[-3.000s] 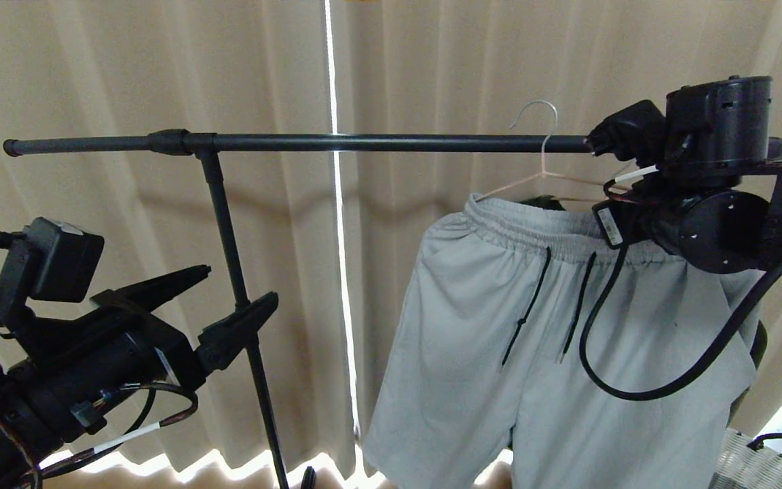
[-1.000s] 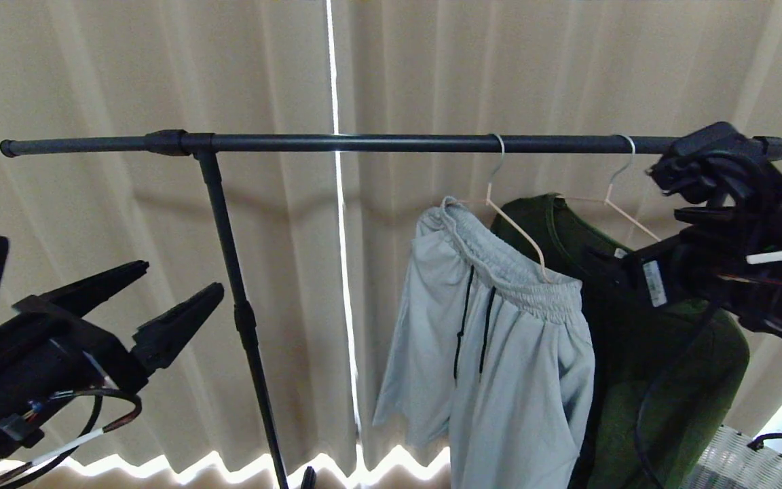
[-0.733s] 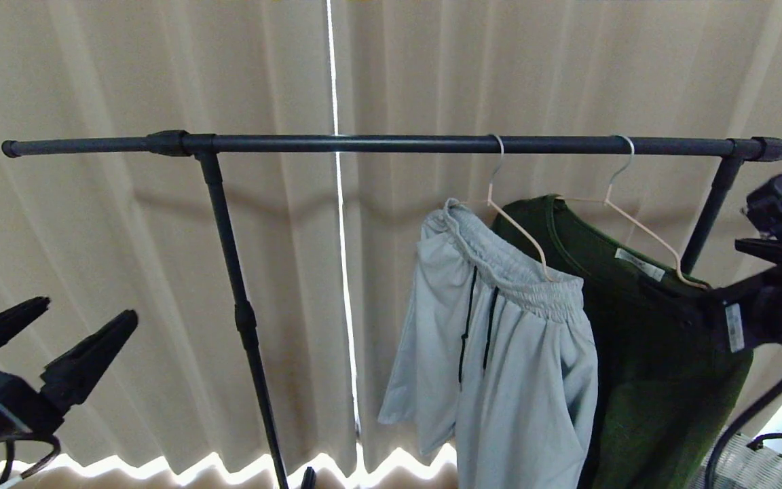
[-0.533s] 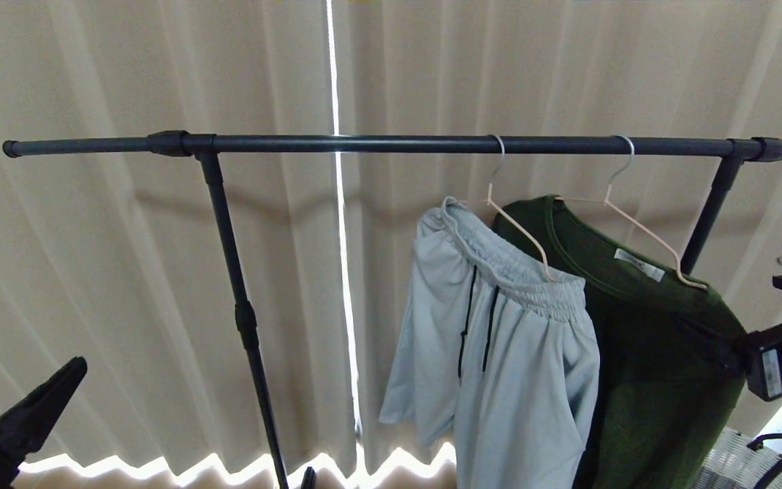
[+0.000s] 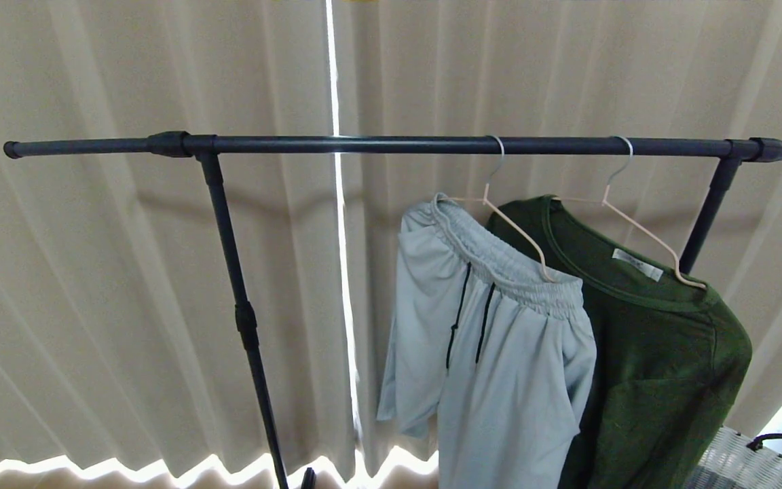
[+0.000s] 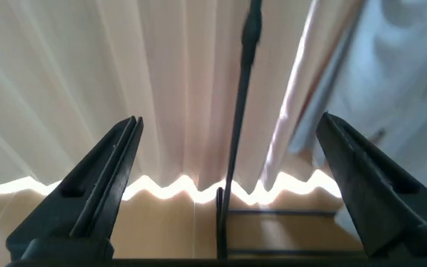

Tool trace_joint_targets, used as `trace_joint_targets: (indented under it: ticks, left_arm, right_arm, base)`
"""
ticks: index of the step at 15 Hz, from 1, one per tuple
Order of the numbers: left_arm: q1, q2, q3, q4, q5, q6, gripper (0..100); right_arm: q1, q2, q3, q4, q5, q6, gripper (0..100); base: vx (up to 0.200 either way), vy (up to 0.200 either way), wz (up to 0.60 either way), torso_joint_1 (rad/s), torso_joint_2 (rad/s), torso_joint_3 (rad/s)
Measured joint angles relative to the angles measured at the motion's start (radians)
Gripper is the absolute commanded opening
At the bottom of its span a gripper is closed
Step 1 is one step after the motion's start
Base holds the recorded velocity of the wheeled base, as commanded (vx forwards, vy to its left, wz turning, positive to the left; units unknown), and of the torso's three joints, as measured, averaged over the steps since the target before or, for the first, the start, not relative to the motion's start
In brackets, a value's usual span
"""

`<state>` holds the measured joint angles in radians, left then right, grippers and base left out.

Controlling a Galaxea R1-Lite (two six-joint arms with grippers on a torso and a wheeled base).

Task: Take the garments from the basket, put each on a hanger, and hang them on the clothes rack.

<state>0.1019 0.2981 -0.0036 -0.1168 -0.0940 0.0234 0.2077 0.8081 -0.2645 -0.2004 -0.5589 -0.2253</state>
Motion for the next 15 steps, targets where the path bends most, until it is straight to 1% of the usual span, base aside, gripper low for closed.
trace_joint_targets:
  ticks: [1, 2, 3, 5, 9, 10, 13, 15]
  left_arm:
    - [-0.005, -0.062, 0.001, 0.064, 0.001, 0.002, 100]
    - [-0.011, -0.11, 0.002, 0.097, 0.002, 0.004, 100]
    - [-0.014, -0.143, 0.002, 0.1, 0.003, 0.004, 100]
    - [-0.016, -0.182, 0.003, 0.102, 0.003, 0.01, 100]
    - [-0.017, -0.209, 0.004, 0.102, 0.003, 0.017, 100]
    - [-0.017, -0.211, 0.004, 0.102, 0.003, 0.013, 100]
    - [-0.016, -0.214, 0.004, 0.102, 0.014, 0.008, 100]
    - [-0.016, -0.215, 0.004, 0.102, 0.033, 0.009, 100]
  right_arm:
    - [-0.009, -0.035, 0.032, 0.008, 0.0, 0.0, 100]
    - [-0.017, -0.071, 0.055, 0.026, -0.001, -0.001, 100]
    - [-0.024, -0.111, 0.072, 0.064, -0.001, -0.001, 100]
    - [-0.034, -0.215, 0.089, 0.195, 0.001, -0.001, 100]
    - [-0.046, -0.493, 0.093, 0.496, 0.002, -0.001, 100]
    - [-0.061, -0.541, 0.088, 0.524, 0.002, -0.003, 100]
    - [-0.165, -0.621, 0.08, 0.534, 0.003, -0.025, 100]
    - [-0.191, -0.662, 0.079, 0.535, 0.003, -0.031, 100]
  base:
    - [0.0, 0.0, 0.0, 0.0, 0.0, 0.0]
    - [0.0, 0.0, 0.0, 0.0, 0.0, 0.0]
    - [0.0, 0.0, 0.0, 0.0, 0.0, 0.0]
    - [0.0, 0.0, 0.0, 0.0, 0.0, 0.0]
    - [0.0, 0.0, 0.0, 0.0, 0.0, 0.0]
    - [0.0, 0.0, 0.0, 0.0, 0.0, 0.0]
    - [0.0, 0.0, 0.0, 0.0, 0.0, 0.0]
    - [0.0, 0.0, 0.0, 0.0, 0.0, 0.0]
